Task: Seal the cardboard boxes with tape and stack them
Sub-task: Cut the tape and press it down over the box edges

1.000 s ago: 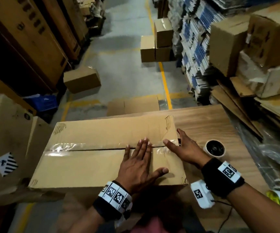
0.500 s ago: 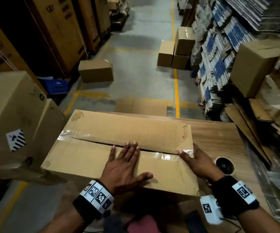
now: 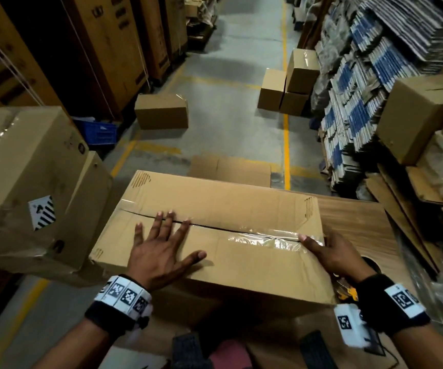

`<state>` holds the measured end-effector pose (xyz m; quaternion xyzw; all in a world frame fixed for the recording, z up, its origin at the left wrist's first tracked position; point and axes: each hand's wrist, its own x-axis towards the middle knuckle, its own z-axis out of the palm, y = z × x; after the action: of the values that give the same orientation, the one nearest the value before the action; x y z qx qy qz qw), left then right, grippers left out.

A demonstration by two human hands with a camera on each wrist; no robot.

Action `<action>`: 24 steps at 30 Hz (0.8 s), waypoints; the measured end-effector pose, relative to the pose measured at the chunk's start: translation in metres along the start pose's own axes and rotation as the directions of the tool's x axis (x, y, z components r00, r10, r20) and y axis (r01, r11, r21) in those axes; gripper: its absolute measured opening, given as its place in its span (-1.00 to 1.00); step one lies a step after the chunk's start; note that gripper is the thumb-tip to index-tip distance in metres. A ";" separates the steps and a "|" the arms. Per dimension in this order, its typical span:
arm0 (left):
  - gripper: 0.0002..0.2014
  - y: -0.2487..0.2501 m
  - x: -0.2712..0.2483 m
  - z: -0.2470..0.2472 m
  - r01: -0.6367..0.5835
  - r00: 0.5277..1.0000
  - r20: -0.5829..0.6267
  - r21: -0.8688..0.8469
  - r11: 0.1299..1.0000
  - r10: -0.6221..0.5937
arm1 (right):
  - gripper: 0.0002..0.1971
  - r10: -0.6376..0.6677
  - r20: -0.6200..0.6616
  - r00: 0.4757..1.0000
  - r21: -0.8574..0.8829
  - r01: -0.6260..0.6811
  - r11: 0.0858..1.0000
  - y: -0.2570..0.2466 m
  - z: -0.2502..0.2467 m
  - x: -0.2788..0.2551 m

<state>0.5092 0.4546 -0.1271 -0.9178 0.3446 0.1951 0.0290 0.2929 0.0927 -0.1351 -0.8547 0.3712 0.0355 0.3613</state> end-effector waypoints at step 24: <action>0.25 -0.073 -0.002 -0.006 -0.019 0.996 -0.093 0.010 1.000 0.020 | -0.61 -0.335 0.368 0.867 -0.373 0.468 0.801 -0.230 0.107 -0.017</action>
<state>0.5575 0.5103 -0.1267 -0.9222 0.3556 0.1510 0.0152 0.4553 0.2785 -0.0726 -0.9598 0.1054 0.1643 0.2017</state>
